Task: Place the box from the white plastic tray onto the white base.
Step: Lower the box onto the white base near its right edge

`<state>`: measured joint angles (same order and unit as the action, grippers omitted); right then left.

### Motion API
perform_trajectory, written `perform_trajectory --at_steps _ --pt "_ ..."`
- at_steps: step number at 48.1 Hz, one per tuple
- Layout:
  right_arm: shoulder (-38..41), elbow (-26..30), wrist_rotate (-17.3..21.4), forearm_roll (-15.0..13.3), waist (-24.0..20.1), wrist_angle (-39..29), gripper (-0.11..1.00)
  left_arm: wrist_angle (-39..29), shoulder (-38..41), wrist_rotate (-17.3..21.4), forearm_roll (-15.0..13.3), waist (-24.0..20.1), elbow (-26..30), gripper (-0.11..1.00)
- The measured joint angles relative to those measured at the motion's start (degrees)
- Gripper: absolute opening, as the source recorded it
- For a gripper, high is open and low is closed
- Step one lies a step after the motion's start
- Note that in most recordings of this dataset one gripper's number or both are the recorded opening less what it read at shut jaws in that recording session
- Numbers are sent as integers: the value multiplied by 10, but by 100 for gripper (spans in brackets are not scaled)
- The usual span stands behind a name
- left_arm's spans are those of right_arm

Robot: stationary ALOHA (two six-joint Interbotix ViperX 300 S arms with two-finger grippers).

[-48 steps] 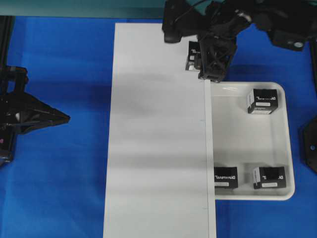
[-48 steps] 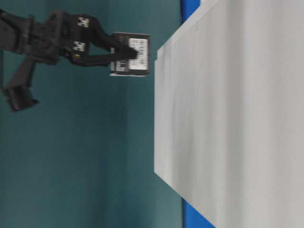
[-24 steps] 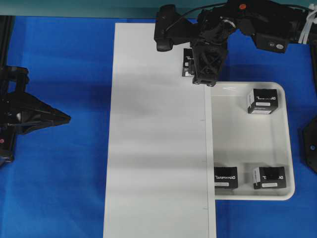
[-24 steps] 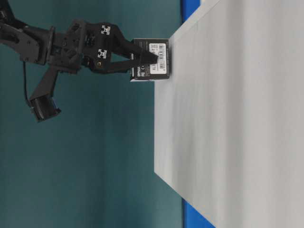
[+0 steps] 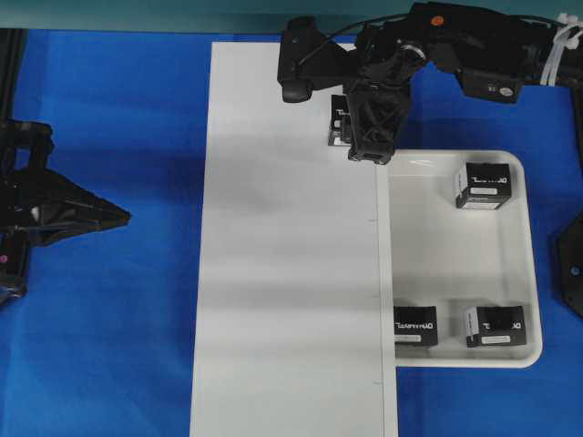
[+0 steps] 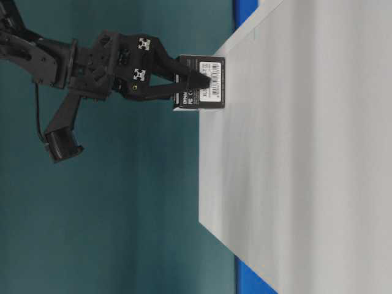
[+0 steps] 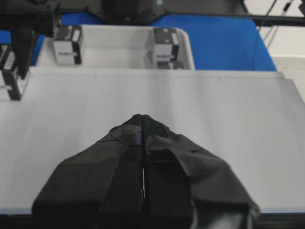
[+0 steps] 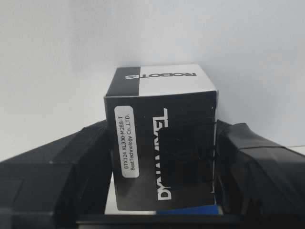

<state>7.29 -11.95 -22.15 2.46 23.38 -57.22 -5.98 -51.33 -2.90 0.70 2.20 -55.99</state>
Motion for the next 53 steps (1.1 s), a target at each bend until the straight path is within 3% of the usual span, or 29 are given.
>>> perform_trajectory --at_steps 46,53 --pt "0 0 0 0 -1 -7 61 0 0 0 1 0 0 -7" --pt "2 -1 2 0 -1 -3 92 0 0 0 0 0 0 -7"
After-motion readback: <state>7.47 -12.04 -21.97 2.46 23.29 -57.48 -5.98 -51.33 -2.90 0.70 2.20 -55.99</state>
